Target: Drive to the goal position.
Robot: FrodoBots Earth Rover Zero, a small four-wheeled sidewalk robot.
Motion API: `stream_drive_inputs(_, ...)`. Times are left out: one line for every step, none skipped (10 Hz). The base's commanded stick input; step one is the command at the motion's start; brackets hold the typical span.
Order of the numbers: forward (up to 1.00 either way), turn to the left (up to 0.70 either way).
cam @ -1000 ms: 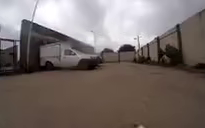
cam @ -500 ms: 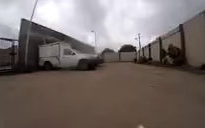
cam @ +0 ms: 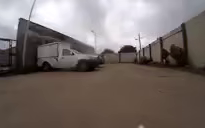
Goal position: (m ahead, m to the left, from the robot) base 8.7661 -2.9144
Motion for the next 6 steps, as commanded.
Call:
stream_drive_inputs(0.50, 0.00)
stream_drive_inputs(0.50, 0.00)
stream_drive_inputs(0.50, 0.00)
stream_drive_inputs(0.50, -0.07)
stream_drive_inputs(0.50, -0.35)
stream_drive_inputs(0.50, -0.50)
